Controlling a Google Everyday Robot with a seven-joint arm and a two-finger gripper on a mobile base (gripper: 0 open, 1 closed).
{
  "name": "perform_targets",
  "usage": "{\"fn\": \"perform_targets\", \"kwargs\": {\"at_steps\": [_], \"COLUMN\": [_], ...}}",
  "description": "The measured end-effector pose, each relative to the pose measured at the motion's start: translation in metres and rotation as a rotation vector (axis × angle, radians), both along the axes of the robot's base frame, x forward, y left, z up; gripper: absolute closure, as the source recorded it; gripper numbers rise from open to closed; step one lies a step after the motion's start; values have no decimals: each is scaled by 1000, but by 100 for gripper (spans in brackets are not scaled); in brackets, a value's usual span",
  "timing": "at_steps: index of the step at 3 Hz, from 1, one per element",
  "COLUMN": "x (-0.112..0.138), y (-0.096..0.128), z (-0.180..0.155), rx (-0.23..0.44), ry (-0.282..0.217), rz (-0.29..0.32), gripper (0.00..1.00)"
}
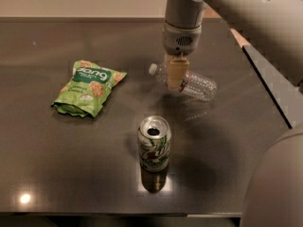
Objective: Knock water bottle over
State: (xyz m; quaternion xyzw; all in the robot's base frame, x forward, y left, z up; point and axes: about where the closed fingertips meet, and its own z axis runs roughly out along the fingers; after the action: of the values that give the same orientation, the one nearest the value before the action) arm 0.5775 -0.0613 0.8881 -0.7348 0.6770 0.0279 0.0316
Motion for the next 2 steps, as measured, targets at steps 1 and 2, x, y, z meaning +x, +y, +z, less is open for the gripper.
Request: {"fn": "perform_targets", "kwargs": {"at_steps": [1,2], "x": [3,13], "y": [2,1], "z": [-6,-20], "rx": [18,79], "ry": [10,18], "rz": [-2,-31], "gripper": [0,0]}}
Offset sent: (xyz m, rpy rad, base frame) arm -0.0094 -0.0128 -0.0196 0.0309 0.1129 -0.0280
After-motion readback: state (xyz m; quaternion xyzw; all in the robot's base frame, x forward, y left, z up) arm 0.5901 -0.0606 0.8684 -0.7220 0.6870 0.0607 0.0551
